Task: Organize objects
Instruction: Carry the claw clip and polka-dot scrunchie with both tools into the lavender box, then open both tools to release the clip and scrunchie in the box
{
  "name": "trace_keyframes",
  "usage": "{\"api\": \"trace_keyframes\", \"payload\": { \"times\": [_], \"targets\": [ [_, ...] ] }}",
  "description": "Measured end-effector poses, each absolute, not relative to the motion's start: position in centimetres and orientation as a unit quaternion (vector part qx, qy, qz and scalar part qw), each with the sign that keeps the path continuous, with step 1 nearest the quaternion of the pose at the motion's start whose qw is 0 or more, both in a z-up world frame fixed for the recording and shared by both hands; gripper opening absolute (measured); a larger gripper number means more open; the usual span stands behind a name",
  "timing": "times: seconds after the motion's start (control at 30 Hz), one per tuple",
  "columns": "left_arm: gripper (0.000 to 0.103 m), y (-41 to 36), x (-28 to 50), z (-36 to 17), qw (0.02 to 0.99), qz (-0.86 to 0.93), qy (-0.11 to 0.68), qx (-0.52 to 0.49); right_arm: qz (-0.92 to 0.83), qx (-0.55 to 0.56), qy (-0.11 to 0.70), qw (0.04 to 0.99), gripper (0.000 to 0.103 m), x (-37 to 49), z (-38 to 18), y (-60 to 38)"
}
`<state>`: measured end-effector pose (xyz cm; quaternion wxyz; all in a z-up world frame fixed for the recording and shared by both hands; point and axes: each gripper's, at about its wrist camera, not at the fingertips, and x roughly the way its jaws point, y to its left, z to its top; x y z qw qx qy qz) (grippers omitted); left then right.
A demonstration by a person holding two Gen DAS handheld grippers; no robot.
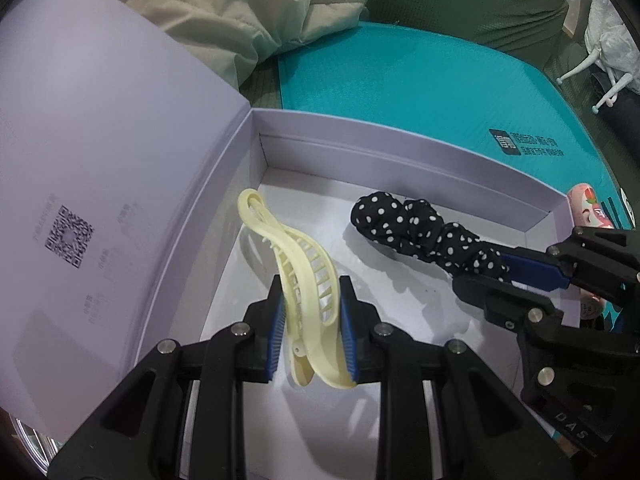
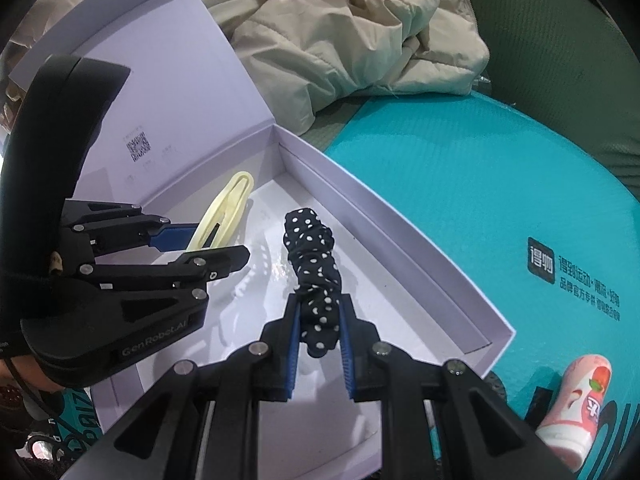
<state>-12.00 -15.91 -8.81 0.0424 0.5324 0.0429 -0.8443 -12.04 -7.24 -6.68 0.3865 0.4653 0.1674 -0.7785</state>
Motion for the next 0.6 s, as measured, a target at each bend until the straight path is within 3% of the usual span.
{"api": "trace_keyframes", "payload": {
  "times": [0.6],
  "targets": [
    [0.024, -15.93, -12.28, -9.88, 0.052, -0.832, 0.053, 0.550, -0.771, 0.471, 0.179, 0.389, 0.020, -11.92, -7.49, -7.65]
  ]
}}
